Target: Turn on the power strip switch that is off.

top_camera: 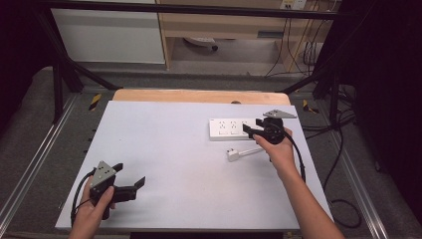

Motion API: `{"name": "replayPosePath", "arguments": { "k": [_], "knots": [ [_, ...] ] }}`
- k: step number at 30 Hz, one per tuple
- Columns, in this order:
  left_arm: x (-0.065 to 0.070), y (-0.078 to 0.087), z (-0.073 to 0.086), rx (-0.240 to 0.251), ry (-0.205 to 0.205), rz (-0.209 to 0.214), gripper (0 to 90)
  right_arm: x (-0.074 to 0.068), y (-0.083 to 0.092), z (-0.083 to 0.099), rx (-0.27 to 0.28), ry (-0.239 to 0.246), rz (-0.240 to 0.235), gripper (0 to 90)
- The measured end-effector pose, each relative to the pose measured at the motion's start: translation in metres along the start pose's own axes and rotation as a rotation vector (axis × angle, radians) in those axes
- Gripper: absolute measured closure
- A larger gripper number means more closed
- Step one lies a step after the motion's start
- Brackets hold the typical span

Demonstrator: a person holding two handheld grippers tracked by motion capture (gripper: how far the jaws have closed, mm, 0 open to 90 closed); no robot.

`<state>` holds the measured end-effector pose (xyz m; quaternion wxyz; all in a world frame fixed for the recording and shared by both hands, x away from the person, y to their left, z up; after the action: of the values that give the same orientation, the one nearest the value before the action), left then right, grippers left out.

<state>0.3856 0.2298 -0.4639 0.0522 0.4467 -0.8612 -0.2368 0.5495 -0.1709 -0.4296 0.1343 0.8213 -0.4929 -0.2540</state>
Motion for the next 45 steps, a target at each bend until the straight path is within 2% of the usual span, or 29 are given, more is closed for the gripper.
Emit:
{"name": "replayPosePath", "arguments": {
  "k": [3,9,14,18,27,30,34,41,45],
  "knots": [
    [0.001,0.0,0.0,0.001,0.003,0.004,4.9,-0.001,0.005,-0.002,0.01,-0.004,-0.006,29.4],
    [0.0,0.0,0.0,-0.001,0.003,0.001,4.9,-0.008,0.015,-0.005,0.017,0.003,-0.011,13.0],
    [0.001,-0.001,0.0,-0.001,0.005,0.006,5.0,-0.015,0.025,-0.007,0.016,0.013,-0.024,6.8],
    [0.001,-0.001,0.0,-0.001,0.004,0.002,4.9,-0.017,0.034,-0.01,0.032,0.017,-0.029,5.1],
    [0.001,-0.001,0.0,-0.001,0.007,0.003,4.9,-0.021,0.053,-0.01,0.039,0.071,-0.028,4.4],
    [0.0,0.0,0.0,0.0,0.007,0.002,4.9,-0.021,0.06,-0.01,0.052,0.064,-0.041,4.6],
    [0.0,0.0,0.0,0.001,0.009,0.001,4.9,-0.016,0.069,-0.009,0.064,0.064,-0.031,4.8],
    [0.0,0.0,0.0,0.007,0.028,0.002,4.9,-0.007,0.088,-0.007,0.11,0.066,-0.043,5.1],
    [-0.001,-0.001,0.001,0.003,0.029,0.001,5.0,0.0,0.1,-0.005,0.137,0.074,-0.025,5.1]
  ]
}}
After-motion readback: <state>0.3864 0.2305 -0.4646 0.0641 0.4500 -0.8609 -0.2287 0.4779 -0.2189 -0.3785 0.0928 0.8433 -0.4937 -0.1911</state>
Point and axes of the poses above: each handheld gripper's, and its own axes: y roughly backward along the jaws, z roughly out of its underside, x roughly to its right, the point moved 9 cm from there along -y, roughly forward along the jaws, and after that the axes turned 11 degrees about -y, right-handed, at the moved point
